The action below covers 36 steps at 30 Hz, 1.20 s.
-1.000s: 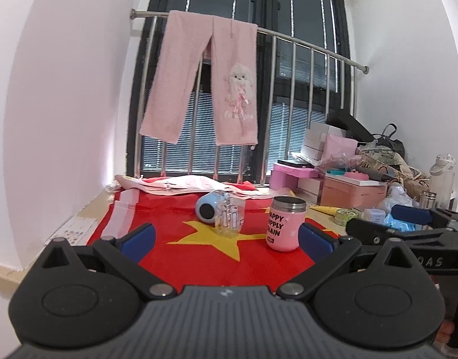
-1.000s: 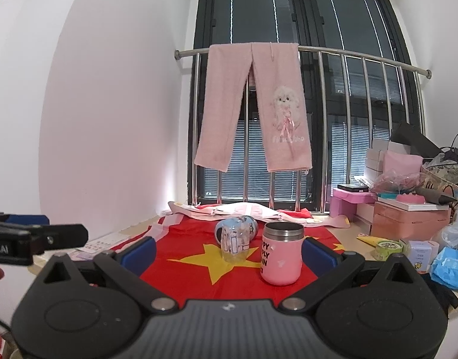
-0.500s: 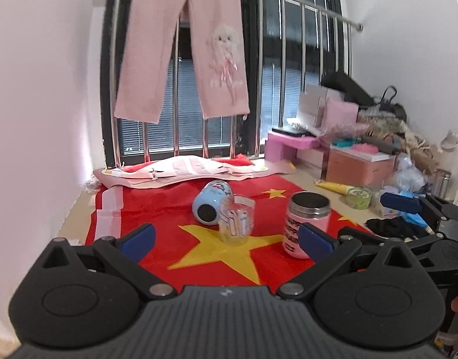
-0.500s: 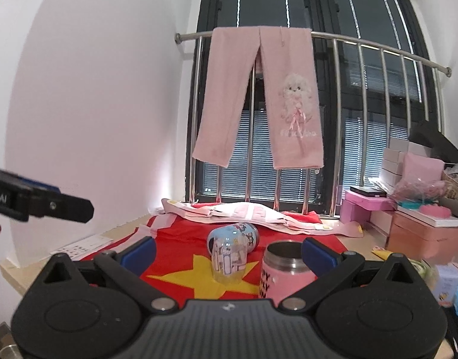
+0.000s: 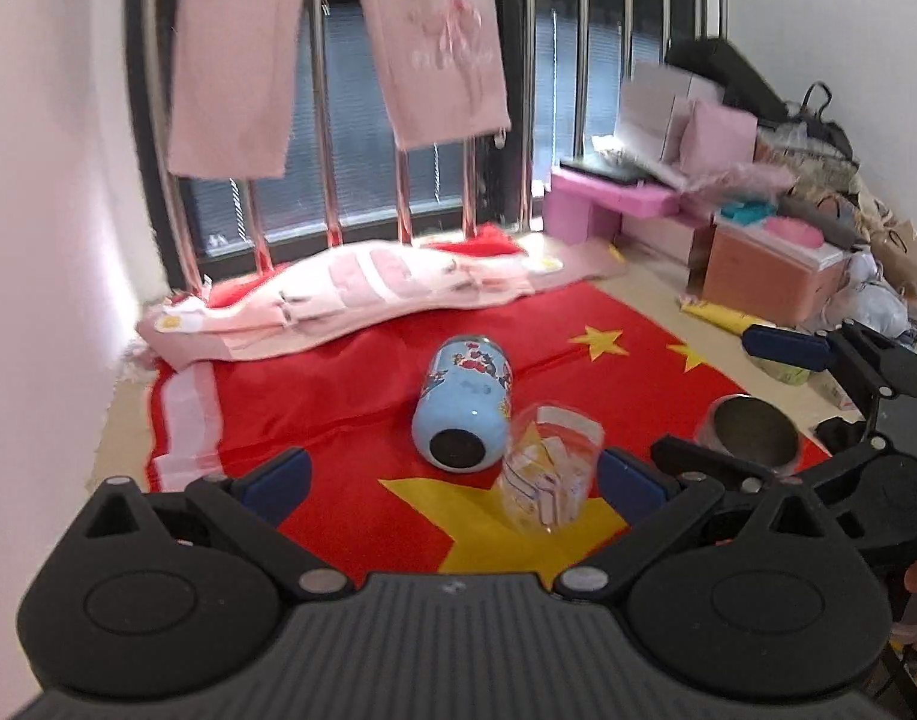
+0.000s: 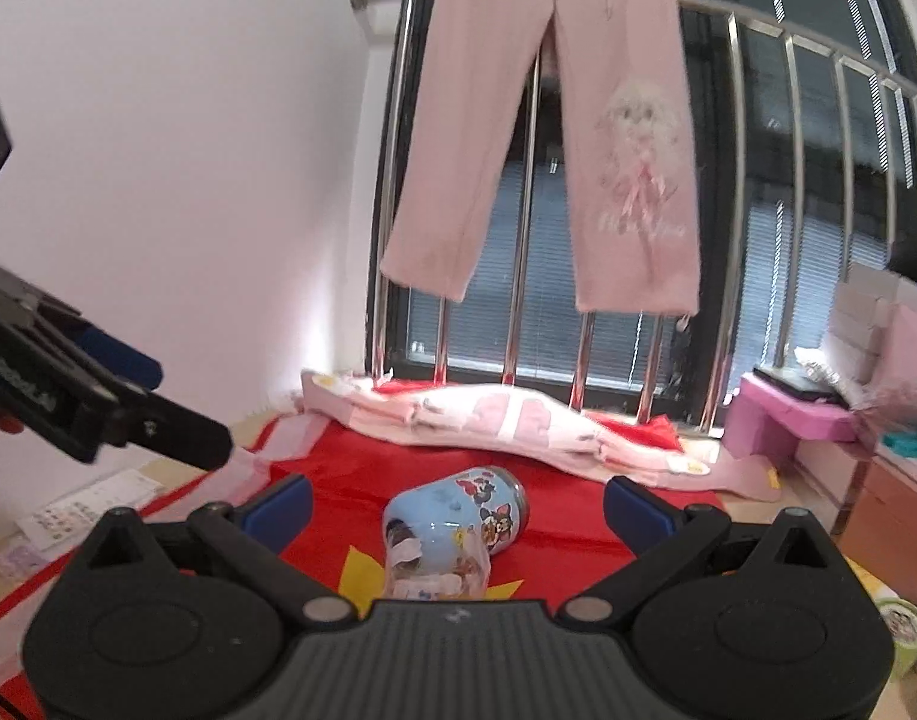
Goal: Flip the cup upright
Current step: 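Move the left tool down toward the lying light-blue sticker cup, then close the left tool on the blue cup's body and lift it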
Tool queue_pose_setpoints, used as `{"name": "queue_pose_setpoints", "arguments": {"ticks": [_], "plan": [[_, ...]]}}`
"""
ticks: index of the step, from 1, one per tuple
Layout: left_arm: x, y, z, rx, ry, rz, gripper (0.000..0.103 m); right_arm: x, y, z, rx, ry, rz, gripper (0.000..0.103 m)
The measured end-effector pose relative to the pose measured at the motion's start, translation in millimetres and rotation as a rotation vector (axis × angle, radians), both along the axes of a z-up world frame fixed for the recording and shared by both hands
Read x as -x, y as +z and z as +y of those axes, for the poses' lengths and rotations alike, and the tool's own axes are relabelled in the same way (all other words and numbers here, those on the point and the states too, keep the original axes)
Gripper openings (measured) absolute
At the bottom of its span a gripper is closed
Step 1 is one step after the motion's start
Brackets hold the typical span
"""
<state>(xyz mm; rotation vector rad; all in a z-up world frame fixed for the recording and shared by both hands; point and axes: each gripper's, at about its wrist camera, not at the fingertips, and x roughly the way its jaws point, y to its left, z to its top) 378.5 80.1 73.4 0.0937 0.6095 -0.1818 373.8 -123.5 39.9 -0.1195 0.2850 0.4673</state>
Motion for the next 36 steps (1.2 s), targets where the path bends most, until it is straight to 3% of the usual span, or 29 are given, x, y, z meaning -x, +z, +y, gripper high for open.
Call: {"name": "queue_pose_setpoints", "arguments": {"ticks": [9,17,20,26,28,35,36], "plan": [[-119,7,5,-0.014,-0.081,0.225,0.103,-91,17,20,0.138,-0.002,0.216,0.103],[-203,-24,-10,-0.06,-0.161,0.388,0.103,-154,10,25,0.295,0.082,0.393,0.103],[-226,-36,-15,-0.073,-0.192,0.427,0.103,-176,6,21,0.3,0.124,0.465,0.103],[-261,-70,-30,-0.105,-0.212,0.515,0.103,-208,-13,16,0.328,0.148,0.524,0.103],[-270,-81,-33,-0.105,-0.194,0.547,0.098,-213,-20,12,0.317,0.154,0.543,0.103],[-286,-104,-48,-0.151,-0.202,0.617,0.097,-225,-40,5,0.312,0.151,0.597,0.103],[-287,-107,-52,-0.161,-0.205,0.624,0.091,-226,-42,4,0.315,0.149,0.601,0.103]]}}
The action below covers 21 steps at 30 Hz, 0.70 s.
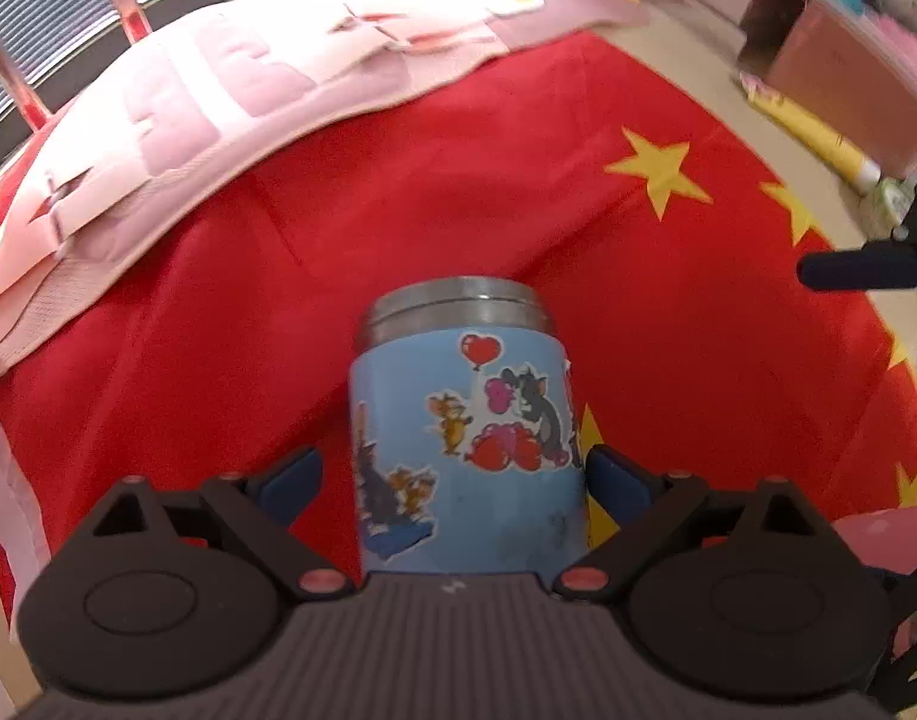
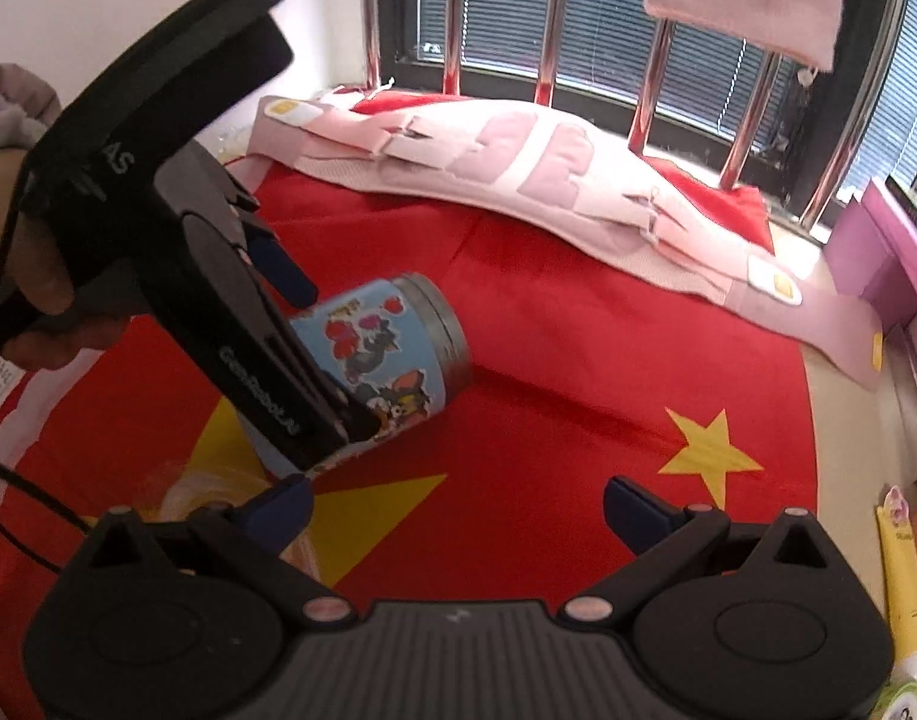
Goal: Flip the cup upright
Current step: 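Close the left tool on the blue cup's body and lift it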
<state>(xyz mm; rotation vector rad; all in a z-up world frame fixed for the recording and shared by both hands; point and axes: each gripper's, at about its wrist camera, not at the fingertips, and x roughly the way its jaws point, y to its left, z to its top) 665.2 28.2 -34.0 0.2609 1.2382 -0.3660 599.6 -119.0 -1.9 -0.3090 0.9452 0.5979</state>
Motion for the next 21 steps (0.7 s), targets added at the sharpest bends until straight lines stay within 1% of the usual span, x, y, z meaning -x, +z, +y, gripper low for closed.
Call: {"name": "queue_pose_setpoints", "arguments": {"ticks": [1,2,6,10,16,21], "plan": [[-1,-4,-4,-0.001,-0.005,0.015,0.087,-1,-2,0,0.004,-0.003,0.002,0.103],[-3,-8,-7,-0.016,-0.004,0.024,0.087,-2,-4,-1,0.006,-0.004,0.004,0.103],[-5,-10,-10,-0.02,-0.019,0.027,0.085,-3,-4,-1,0.004,0.001,0.001,0.103],[1,-5,-12,-0.051,-0.045,0.002,0.085,4,1,-1,-0.005,0.019,-0.02,0.103],[13,20,-7,-0.046,-0.031,-0.047,0.085,15,13,-5,-0.025,0.032,-0.056,0.103],[40,52,-1,-0.055,-0.021,-0.085,0.085,37,33,-4,-0.056,0.062,-0.085,0.103]]}}
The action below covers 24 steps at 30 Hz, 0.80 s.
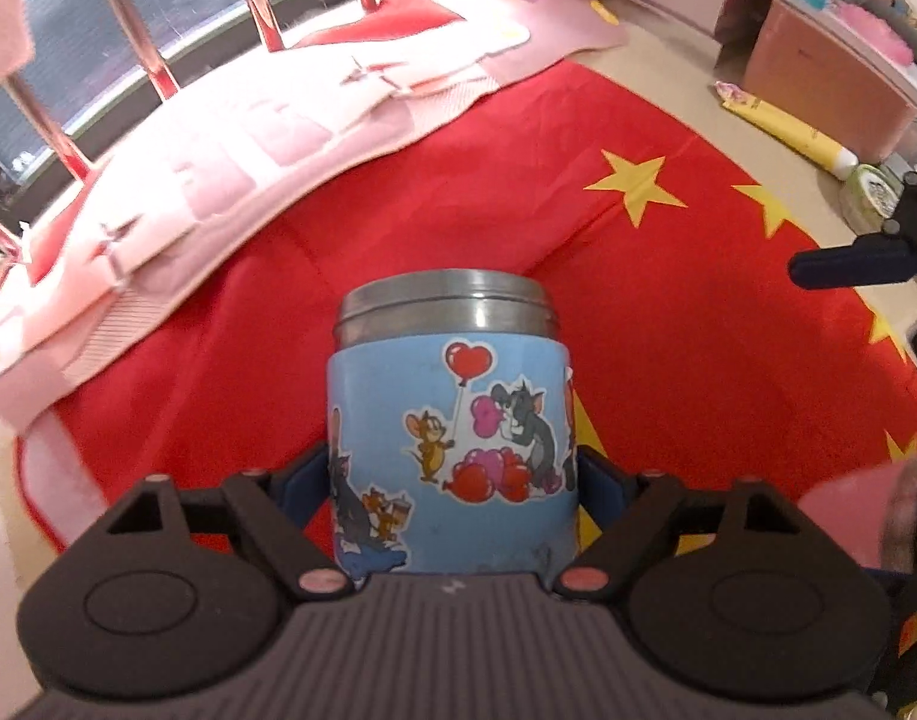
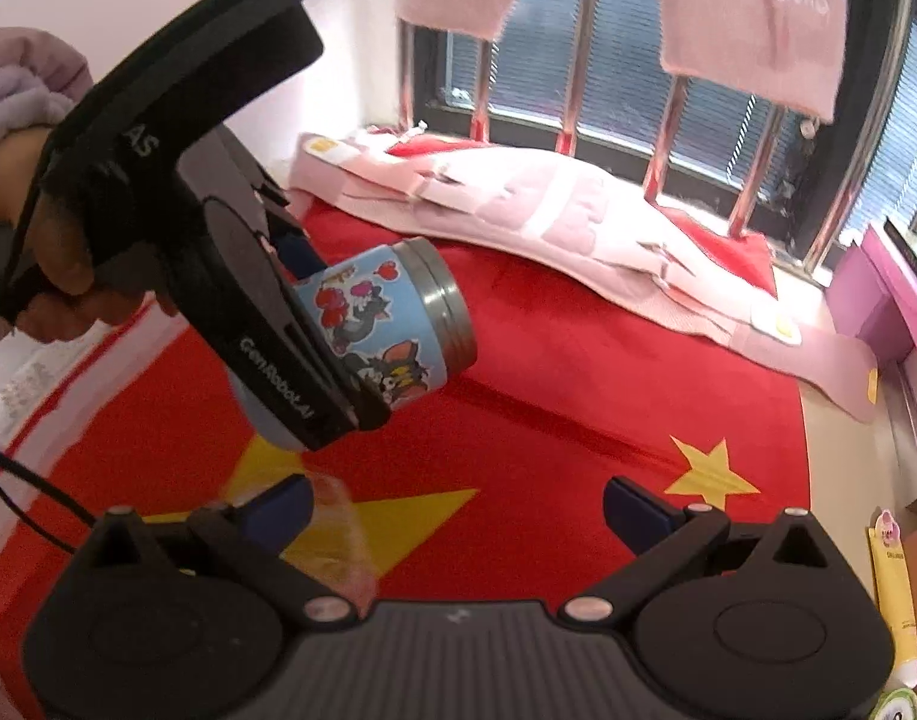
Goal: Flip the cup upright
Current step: 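Close the left tool on the blue cup's body and lift it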
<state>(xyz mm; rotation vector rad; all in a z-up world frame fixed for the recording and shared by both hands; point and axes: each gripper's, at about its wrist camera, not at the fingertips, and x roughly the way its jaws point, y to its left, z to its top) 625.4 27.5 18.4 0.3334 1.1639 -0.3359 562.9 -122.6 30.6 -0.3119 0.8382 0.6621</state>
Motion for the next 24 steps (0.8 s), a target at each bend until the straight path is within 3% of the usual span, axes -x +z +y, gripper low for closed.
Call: {"name": "queue_pose_setpoints", "arguments": {"ticks": [5,9,17,24], "plan": [[59,31,4,-0.02,-0.006,-0.042,0.085,39,24,8,-0.021,0.04,-0.052,0.103],[120,39,5,-0.045,-0.028,-0.093,0.085,89,31,15,-0.022,0.069,-0.116,0.103],[218,4,9,-0.022,-0.01,-0.115,0.085,189,-10,9,-0.018,0.083,-0.182,0.103],[261,-25,-3,-0.012,0.009,-0.052,0.086,245,-39,-16,-0.039,0.057,-0.154,0.103]]}}
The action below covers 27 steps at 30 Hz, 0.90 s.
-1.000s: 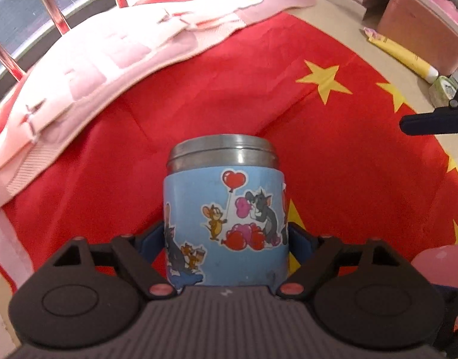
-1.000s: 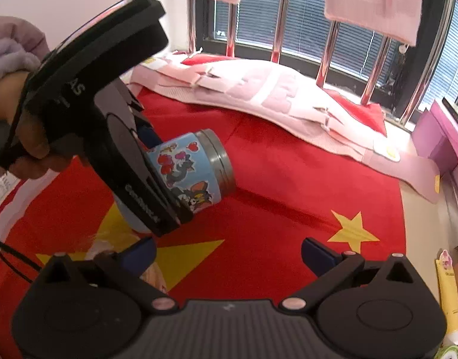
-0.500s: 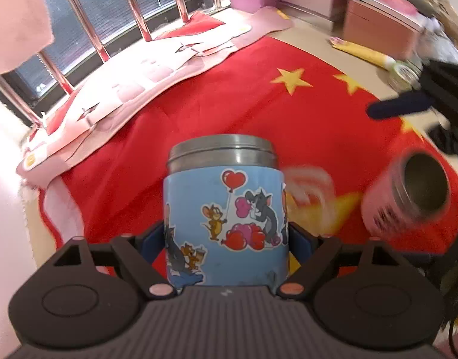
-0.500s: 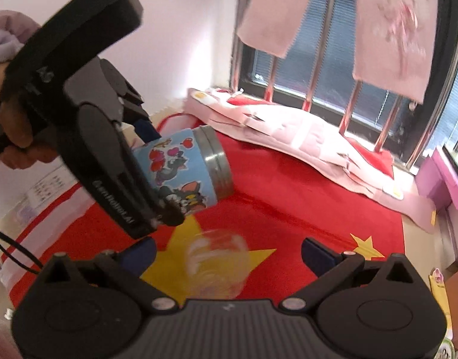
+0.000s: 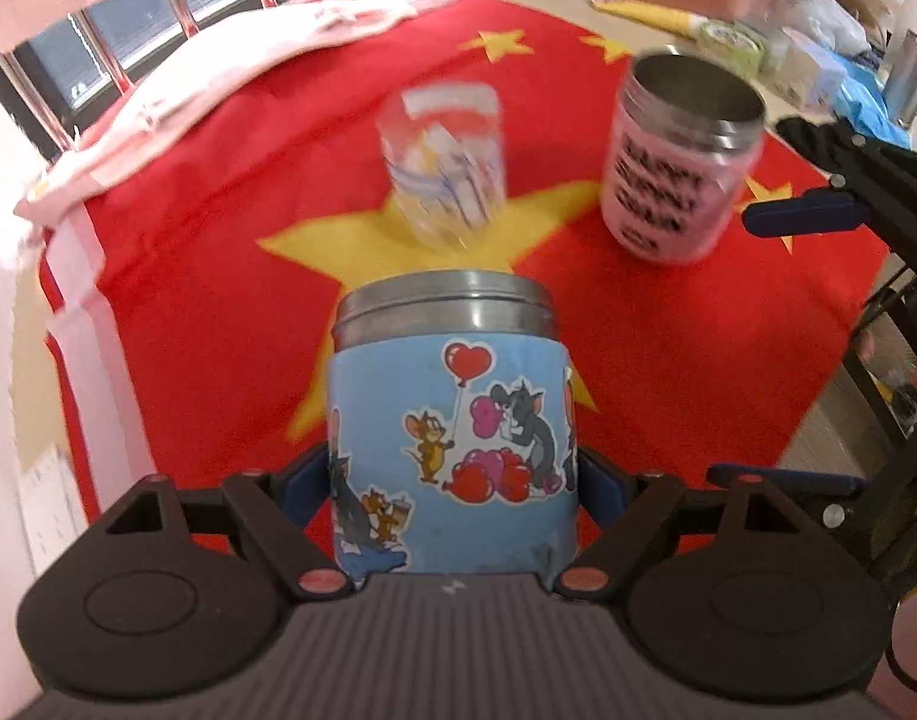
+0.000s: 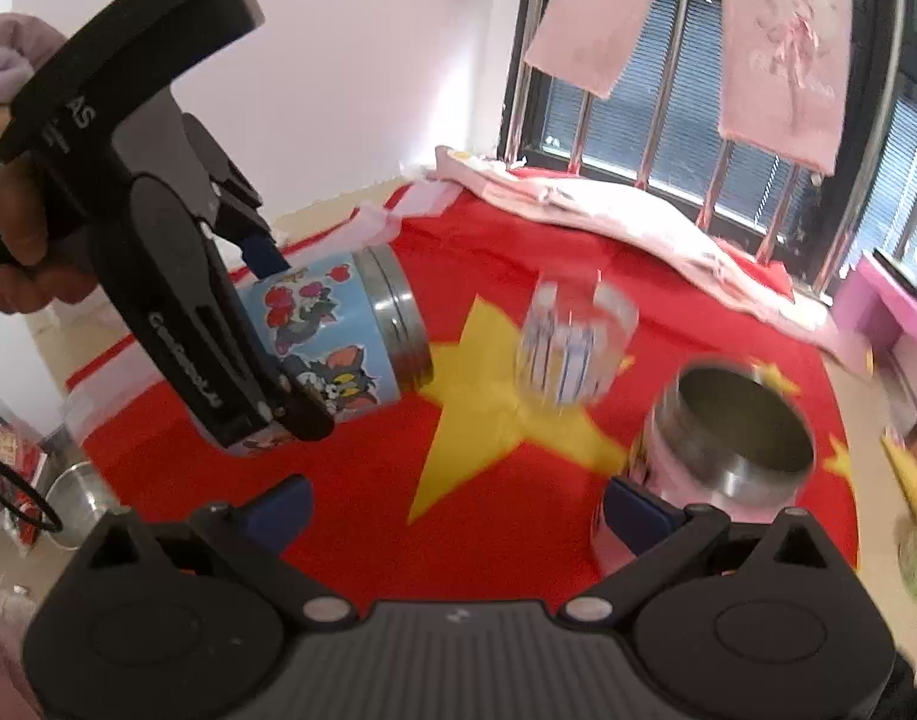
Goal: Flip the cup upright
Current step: 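Close the left tool on the blue cup's body and lift it, then set the blue cup down on its side and open the left tool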
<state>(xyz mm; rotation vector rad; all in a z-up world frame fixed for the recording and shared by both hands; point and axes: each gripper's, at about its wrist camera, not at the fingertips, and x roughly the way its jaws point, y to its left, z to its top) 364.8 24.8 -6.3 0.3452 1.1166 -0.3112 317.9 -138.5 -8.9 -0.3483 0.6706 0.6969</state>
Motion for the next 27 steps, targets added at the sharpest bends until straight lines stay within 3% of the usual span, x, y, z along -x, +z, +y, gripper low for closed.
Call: {"name": "queue_pose_setpoints", "arguments": {"ticks": [8,16,17,18,23,27], "plan": [[10,-27,-6,-0.007,0.074,0.029,0.086,25,-23,-23,-0.014,-0.047,0.034,0.103],[10,-27,-6,0.009,0.108,0.017,0.089,29,-23,-31,-0.037,-0.079,0.03,0.103],[15,-20,-3,0.034,0.107,-0.003,0.092,30,-21,-30,-0.04,-0.082,0.029,0.103],[21,-13,0,0.055,0.109,-0.034,0.102,31,-19,-29,-0.042,-0.084,0.027,0.103],[68,21,38,0.155,0.208,-0.238,0.103,42,-4,-12,-0.048,-0.079,0.003,0.103],[96,24,67,0.187,0.263,-0.307,0.103,53,5,13,-0.05,-0.093,-0.009,0.103]]}}
